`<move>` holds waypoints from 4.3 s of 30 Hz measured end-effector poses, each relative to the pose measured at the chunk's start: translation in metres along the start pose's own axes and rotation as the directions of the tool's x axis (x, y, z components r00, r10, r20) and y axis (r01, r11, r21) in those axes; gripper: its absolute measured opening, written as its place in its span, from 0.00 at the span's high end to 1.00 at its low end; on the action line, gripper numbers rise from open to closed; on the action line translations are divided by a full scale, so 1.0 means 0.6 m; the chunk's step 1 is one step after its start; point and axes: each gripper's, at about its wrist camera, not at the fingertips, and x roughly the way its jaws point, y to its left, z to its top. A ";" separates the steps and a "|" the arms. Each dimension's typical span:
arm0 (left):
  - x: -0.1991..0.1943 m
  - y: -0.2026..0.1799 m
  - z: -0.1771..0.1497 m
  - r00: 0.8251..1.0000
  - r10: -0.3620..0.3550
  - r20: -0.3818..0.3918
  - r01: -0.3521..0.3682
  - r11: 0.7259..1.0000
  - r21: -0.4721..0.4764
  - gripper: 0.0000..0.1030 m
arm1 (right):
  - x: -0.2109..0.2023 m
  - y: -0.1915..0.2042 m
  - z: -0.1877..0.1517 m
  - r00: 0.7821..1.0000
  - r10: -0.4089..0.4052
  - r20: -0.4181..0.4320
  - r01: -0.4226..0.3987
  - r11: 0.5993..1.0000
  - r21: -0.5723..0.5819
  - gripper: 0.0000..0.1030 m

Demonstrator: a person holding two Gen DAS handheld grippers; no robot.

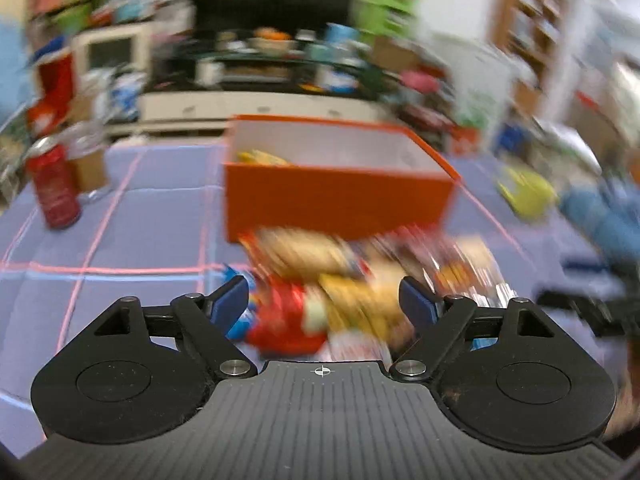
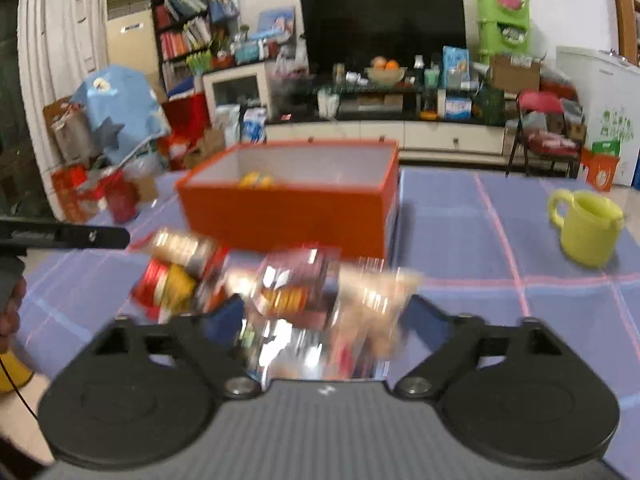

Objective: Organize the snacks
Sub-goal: 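Grasp the white-green Kaka bag with the left gripper while the right grasps the silver printed bag, then lift both bags into the orange box and open both grippers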

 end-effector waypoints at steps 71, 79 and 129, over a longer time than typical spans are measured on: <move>0.168 -0.037 -0.057 0.985 0.017 -0.172 -0.036 0.993 -0.110 0.84 | 0.112 0.000 -0.054 0.961 0.024 -0.276 -0.014 0.999 0.039 0.41; 0.152 -0.041 -0.046 0.984 0.069 -0.163 -0.082 0.994 -0.077 0.94 | 0.096 0.012 -0.047 0.972 0.025 -0.232 -0.022 1.000 0.012 0.47; 0.081 -0.048 0.009 0.953 0.292 -0.081 -0.299 0.950 -0.088 0.94 | 0.045 0.043 -0.013 0.997 -0.021 -0.080 0.016 0.998 -0.054 0.47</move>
